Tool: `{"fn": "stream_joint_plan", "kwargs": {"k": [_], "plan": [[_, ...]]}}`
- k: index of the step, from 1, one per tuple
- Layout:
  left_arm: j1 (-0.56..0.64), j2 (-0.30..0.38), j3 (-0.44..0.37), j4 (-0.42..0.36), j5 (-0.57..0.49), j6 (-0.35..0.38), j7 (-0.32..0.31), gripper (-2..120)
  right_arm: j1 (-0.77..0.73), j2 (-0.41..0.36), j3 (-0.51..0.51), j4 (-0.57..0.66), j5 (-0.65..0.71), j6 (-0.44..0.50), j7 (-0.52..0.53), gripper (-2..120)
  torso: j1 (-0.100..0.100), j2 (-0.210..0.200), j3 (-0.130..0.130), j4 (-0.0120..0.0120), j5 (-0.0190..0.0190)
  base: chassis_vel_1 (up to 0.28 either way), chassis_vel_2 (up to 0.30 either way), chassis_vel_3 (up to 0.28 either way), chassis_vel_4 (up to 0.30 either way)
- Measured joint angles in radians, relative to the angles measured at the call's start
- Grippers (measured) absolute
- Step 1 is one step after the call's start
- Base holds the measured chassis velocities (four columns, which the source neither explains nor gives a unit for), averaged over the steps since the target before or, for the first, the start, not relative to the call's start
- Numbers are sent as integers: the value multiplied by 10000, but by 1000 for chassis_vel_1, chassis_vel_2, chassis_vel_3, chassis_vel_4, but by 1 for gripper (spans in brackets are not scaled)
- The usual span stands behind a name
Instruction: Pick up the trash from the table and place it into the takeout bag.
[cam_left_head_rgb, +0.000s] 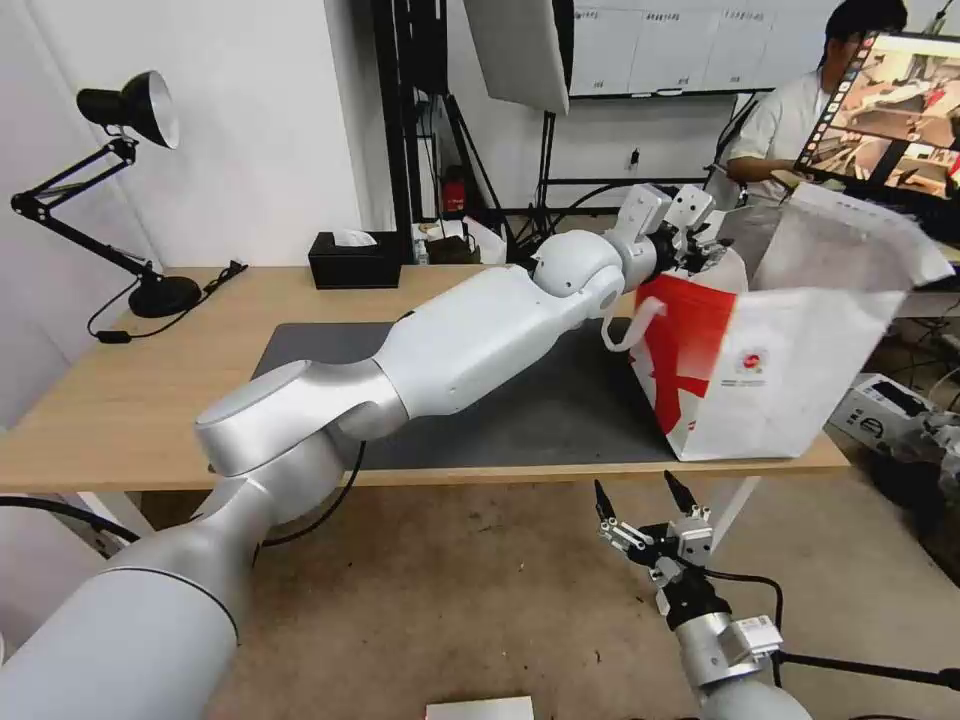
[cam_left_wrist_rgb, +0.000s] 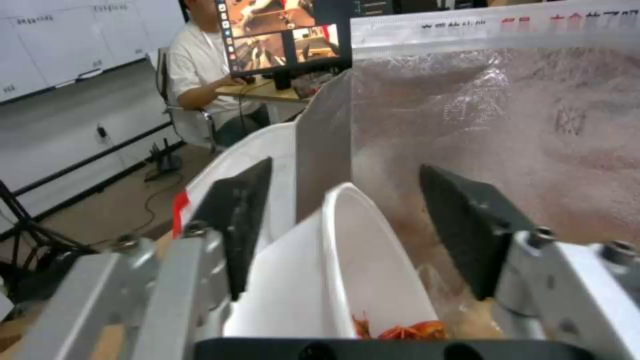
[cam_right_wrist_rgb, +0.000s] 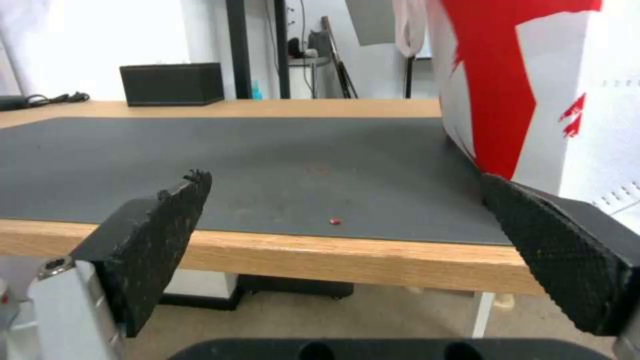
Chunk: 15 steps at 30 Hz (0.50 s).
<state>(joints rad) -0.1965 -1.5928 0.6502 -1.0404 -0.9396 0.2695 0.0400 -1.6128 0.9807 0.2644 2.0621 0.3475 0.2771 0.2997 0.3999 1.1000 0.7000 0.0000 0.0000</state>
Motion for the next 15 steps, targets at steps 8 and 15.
{"fn": "stream_joint_plan", "kwargs": {"k": [8,15], "plan": [[109,18,-225,-99,-32,9,-51,95,0,0,0,0,0,0,0,100,0,0,0,0,0,0,0,0,0],[111,229,-313,-455,-228,82,-81,100,0,0,0,0,0,0,0,100,0,-1,0,-1,0,0,0,0,0]]}}
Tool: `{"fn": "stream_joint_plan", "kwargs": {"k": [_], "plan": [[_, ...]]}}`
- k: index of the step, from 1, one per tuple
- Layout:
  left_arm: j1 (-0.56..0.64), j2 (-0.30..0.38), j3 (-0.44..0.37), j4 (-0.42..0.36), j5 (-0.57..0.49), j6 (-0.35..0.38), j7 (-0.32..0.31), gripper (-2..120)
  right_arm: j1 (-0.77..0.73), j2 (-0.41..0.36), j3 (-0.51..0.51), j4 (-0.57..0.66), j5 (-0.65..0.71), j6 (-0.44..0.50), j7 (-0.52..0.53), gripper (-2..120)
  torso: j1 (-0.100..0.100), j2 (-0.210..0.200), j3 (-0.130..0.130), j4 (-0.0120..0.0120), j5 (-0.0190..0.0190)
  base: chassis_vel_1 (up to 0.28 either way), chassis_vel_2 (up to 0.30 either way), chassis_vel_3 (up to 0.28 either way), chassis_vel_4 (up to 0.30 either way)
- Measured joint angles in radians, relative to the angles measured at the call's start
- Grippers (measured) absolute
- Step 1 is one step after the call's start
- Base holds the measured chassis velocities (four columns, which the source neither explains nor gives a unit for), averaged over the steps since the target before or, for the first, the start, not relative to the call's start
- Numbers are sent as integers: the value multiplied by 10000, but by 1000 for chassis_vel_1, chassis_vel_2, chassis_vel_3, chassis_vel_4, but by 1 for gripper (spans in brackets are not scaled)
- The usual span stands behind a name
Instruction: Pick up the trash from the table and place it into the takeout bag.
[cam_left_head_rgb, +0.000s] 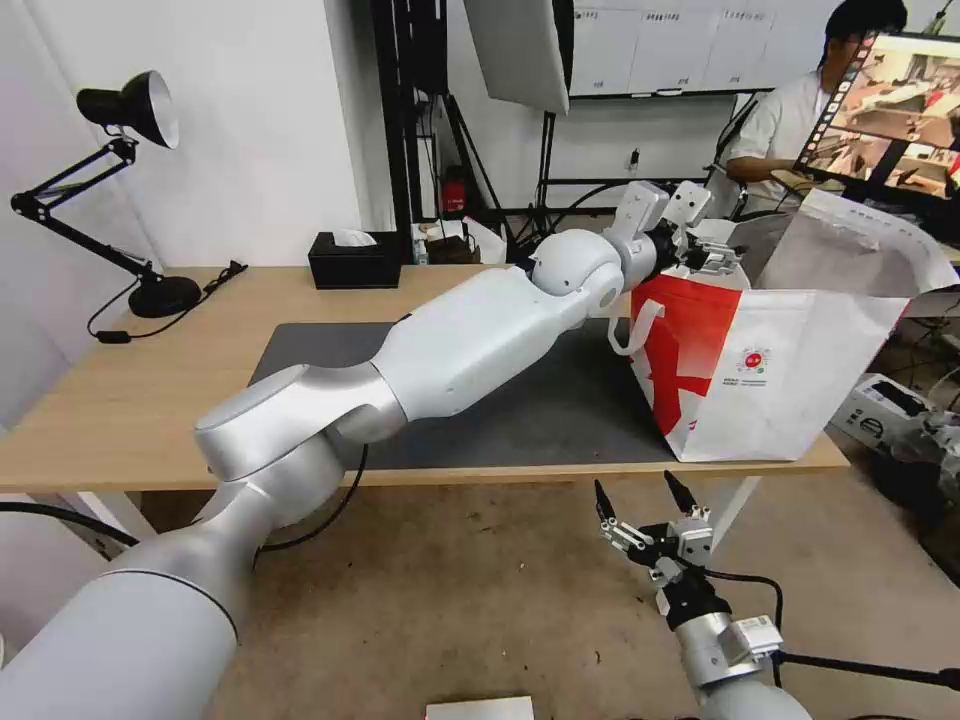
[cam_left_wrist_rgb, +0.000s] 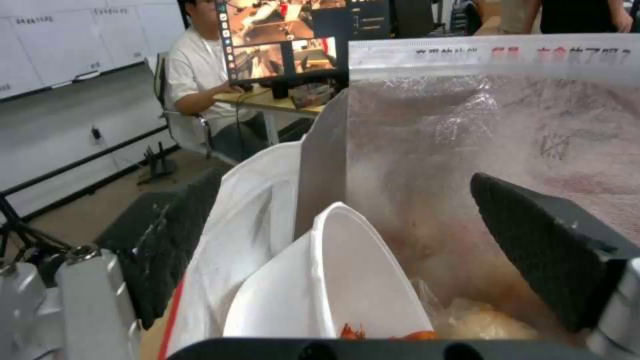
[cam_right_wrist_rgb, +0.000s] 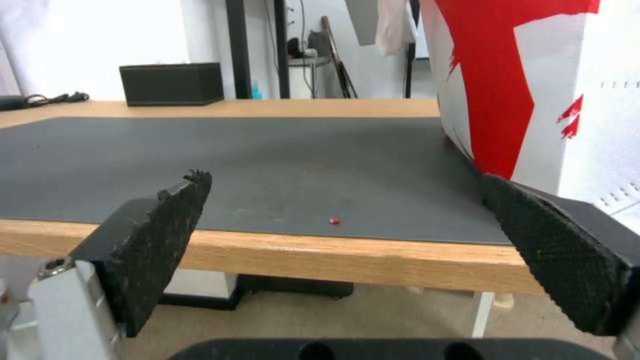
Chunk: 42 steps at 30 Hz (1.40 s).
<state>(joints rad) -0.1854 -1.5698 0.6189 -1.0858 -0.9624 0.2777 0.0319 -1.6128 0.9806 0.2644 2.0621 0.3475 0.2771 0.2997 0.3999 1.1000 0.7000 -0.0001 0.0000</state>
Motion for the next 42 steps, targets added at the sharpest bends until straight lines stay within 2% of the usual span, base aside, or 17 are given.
{"fn": "stream_joint_plan", "kwargs": {"k": [8,11,12,15,17,19,26,29,31,34,38,41,42], "plan": [[131,947,-115,-933,-184,-6,-269,100,0,0,0,0,0,0,0,100,1,0,0,3,-1,0,0,0,0],[359,1585,-347,-1643,-270,-27,-459,100,0,0,0,0,0,0,0,100,1,0,0,-1,-2,0,0,0,0],[359,1585,-347,-1643,-270,-27,-459,100,0,0,0,0,0,0,0,100,1,0,0,-1,-2,0,0,0,0],[662,2298,-606,-2336,-389,-28,-710,100,0,0,0,0,0,0,0,100,0,1,0,5,-4,0,0,0,0],[753,2462,-668,-2492,-400,-28,-771,100,0,0,0,0,0,0,-1,100,0,0,0,6,-5,0,0,0,0],[1118,2881,-959,-3005,-437,-28,-1041,100,0,0,0,0,0,0,0,100,0,0,0,1,-3,0,0,0,0],[1951,3540,-1599,-3985,-459,-151,-1553,100,0,0,0,0,0,0,-1,100,0,0,0,2,-4,0,0,0,0],[2796,4145,-2260,-4773,-422,-404,-1849,100,0,0,0,0,0,0,0,100,0,0,0,0,-3,0,0,0,0],[2997,4299,-2405,-4968,-421,-431,-1908,100,0,0,0,0,0,0,-1,100,0,1,-1,1,-3,0,0,0,0],[4070,5139,-3131,-5946,-132,-661,-2075,100,0,0,0,0,0,0,-2,100,0,1,0,2,-4,0,0,0,0],[4836,5568,-3767,-6525,217,-847,-2184,100,0,0,-1,1,0,0,-2,100,0,1,-1,4,-2,0,0,0,0],[6308,6072,-4931,-7302,941,-1226,-2330,100,-1,0,0,0,0,0,-1,100,0,1,-1,2,-3,0,0,0,0],[6308,6072,-4931,-7302,941,-1226,-2330,100,-1,0,0,0,0,0,-1,100,0,1,-1,2,-3,0,0,0,0]]}}
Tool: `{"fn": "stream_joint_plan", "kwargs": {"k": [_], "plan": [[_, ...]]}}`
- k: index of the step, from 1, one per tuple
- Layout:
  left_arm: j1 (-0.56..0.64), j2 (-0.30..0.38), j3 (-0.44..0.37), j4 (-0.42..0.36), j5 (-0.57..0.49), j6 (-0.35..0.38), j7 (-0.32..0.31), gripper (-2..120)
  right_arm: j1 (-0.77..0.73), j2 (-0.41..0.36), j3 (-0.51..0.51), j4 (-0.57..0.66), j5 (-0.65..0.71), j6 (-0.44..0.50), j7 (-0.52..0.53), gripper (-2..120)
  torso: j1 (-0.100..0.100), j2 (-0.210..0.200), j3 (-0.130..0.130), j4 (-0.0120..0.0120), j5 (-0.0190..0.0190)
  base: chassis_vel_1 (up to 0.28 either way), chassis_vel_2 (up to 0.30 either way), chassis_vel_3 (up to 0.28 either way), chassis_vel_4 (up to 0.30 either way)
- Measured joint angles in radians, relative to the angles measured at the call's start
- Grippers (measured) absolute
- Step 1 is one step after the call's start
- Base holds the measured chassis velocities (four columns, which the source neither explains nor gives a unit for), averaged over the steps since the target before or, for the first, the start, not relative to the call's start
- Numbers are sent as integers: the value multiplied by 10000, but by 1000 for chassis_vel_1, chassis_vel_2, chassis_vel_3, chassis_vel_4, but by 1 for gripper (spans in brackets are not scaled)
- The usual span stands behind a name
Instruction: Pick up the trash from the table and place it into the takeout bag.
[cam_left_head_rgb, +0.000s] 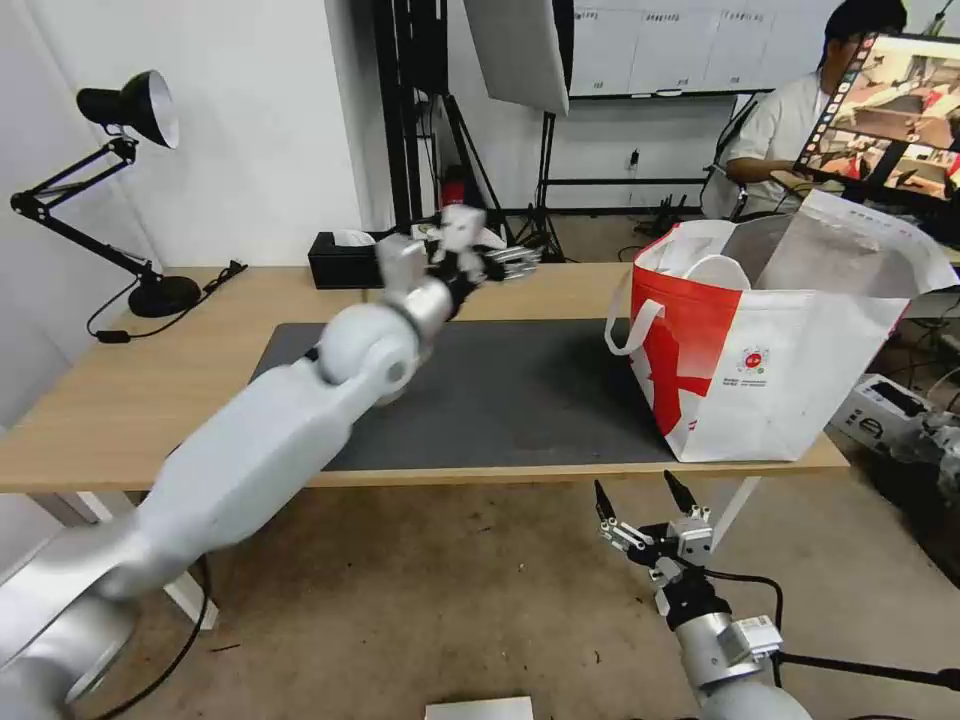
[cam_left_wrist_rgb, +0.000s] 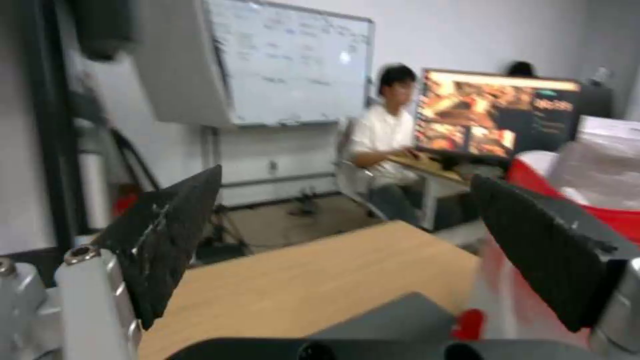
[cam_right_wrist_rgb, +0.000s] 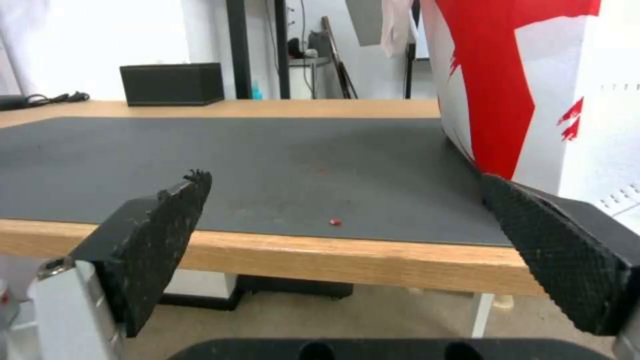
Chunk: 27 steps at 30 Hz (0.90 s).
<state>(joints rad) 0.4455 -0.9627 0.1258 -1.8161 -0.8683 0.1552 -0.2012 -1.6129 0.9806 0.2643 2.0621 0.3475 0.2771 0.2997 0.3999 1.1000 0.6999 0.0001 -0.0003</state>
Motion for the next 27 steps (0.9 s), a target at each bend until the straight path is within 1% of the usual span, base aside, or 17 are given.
{"fn": "stream_joint_plan", "kwargs": {"k": [4,5,8,9,11,12,13,14,15,16,19,20,24,25,27], "plan": [[1900,510,-1429,-916,834,-391,-99,100,1,0,0,0,-1,0,-1,100,0,0,0,-1,2,0,0,0,0],[1900,510,-1429,-916,834,-391,-99,100,1,0,0,0,-1,0,-1,100,0,0,0,-1,2,0,0,0,0],[3403,741,-2388,-1502,1470,-804,-179,100,1,0,-1,0,0,0,-2,100,-1,0,0,1,2,0,0,0,0],[3403,741,-2388,-1502,1470,-804,-179,100,1,0,-1,0,0,0,-2,100,-1,0,0,1,2,0,0,0,0],[4406,666,-2931,-1795,1944,-1126,-319,100,1,0,0,0,0,-1,0,100,0,0,0,0,2,0,0,0,0],[4406,666,-2931,-1795,1944,-1126,-319,100,1,0,0,0,0,-1,0,100,0,0,0,0,2,0,0,0,0],[4787,560,-3178,-1897,2157,-1233,-360,100,1,0,1,0,0,0,1,100,-1,0,0,0,2,0,0,0,0],[5393,308,-3590,-2050,2469,-1428,-409,100,1,1,1,0,0,-1,1,100,-1,0,0,-1,3,0,0,0,0],[5755,131,-3838,-2124,2664,-1561,-447,100,1,0,1,0,0,0,0,100,-1,1,1,0,1,0,0,0,0],[5755,131,-3838,-2124,2664,-1561,-447,100,1,0,1,0,0,0,0,100,-1,1,1,0,1,0,0,0,0],[6649,-380,-4464,-2327,3246,-1924,-509,100,1,0,0,0,0,0,0,100,-1,0,0,0,2,0,0,0,0],[6649,-380,-4464,-2327,3246,-1924,-509,100,1,0,0,0,0,0,0,100,-1,0,0,0,2,0,0,0,0],[7706,-1022,-5099,-2552,4070,-2420,-629,100,1,0,0,0,0,-1,0,100,0,0,0,-2,3,0,0,0,0],[7706,-1022,-5099,-2552,4070,-2420,-629,100,1,0,0,0,0,-1,0,100,0,0,0,-2,3,0,0,0,0],[8263,-1325,-5371,-2668,4421,-2685,-647,100,1,0,0,0,0,-1,-1,100,0,1,1,-1,3,0,0,0,0]]}}
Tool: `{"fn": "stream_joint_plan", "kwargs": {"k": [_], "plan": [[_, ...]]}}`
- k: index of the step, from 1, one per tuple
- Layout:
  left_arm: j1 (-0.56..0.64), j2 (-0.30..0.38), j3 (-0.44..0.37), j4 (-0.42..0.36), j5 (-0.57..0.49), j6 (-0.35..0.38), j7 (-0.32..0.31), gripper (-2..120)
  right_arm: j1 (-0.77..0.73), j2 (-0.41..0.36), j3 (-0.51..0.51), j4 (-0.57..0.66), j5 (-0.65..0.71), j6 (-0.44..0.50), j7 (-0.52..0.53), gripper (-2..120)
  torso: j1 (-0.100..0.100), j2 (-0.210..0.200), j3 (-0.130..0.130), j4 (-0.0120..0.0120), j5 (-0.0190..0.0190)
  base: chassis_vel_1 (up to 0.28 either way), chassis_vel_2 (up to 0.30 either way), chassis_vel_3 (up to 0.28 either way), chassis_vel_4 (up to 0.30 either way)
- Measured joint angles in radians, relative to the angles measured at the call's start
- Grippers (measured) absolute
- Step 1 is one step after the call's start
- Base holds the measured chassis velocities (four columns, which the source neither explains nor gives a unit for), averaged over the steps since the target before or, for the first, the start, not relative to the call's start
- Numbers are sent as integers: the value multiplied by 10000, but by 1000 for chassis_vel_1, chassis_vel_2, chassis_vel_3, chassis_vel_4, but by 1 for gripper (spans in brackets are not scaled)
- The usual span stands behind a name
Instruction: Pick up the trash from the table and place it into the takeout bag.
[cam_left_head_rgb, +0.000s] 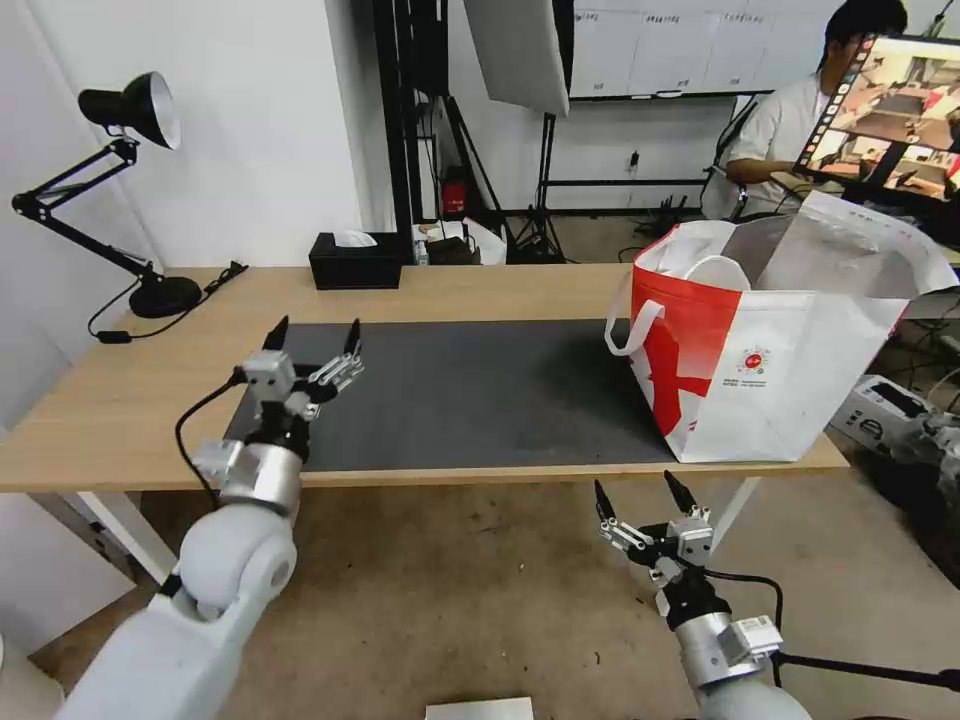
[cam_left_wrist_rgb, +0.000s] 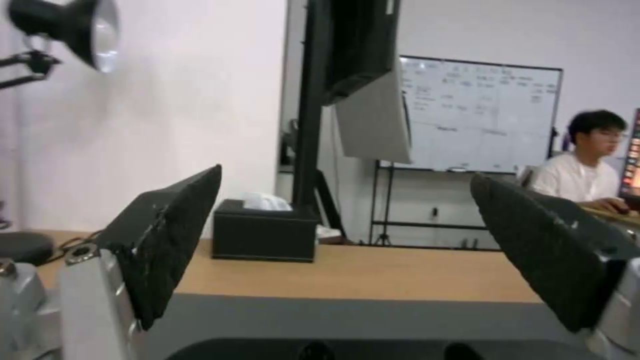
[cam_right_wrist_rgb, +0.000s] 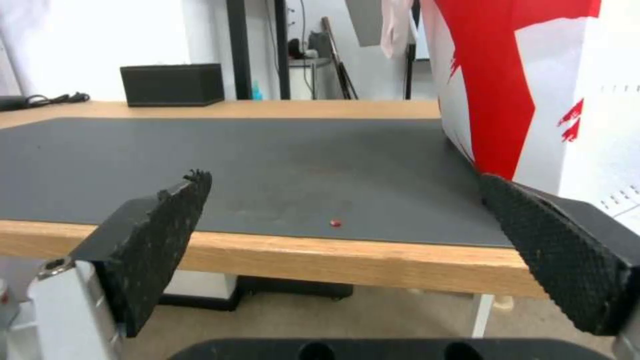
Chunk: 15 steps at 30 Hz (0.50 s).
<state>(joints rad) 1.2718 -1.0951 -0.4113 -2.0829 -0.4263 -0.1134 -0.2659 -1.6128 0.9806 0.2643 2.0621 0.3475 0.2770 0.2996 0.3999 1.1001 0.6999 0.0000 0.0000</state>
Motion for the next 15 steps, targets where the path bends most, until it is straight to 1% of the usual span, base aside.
{"fn": "stream_joint_plan", "kwargs": {"k": [1,2,5,6,8,9,12,13,15], "plan": [[294,-139,-120,-67,152,-110,-6,100,0,0,1,0,0,0,0,100,0,0,0,-1,0,0,0,0,0],[294,-139,-120,-67,152,-110,-6,100,0,0,1,0,0,0,0,100,0,0,0,-1,0,0,0,0,0],[1261,-567,-540,-258,914,-547,-10,100,0,0,1,0,0,0,1,100,-1,0,0,0,0,0,0,0,0],[1261,-567,-540,-258,914,-547,-10,100,0,0,1,0,0,0,1,100,-1,0,0,0,0,0,0,0,0],[1910,-784,-847,-450,1132,-666,61,100,0,0,0,0,0,0,0,100,0,0,-1,-1,1,0,0,0,0],[1910,-784,-847,-450,1132,-666,61,100,0,0,0,0,0,0,0,100,0,0,-1,-1,1,0,0,0,0],[2716,-1292,-1156,-523,1583,-894,293,100,0,0,0,0,0,0,0,100,-1,0,0,0,0,0,0,0,0],[2716,-1292,-1156,-523,1583,-894,293,100,0,0,0,0,0,0,0,100,-1,0,0,0,0,0,0,0,0],[3040,-1616,-1284,-515,1859,-1092,329,100,0,0,0,0,0,0,0,100,0,0,0,1,0,0,0,0,0]]}}
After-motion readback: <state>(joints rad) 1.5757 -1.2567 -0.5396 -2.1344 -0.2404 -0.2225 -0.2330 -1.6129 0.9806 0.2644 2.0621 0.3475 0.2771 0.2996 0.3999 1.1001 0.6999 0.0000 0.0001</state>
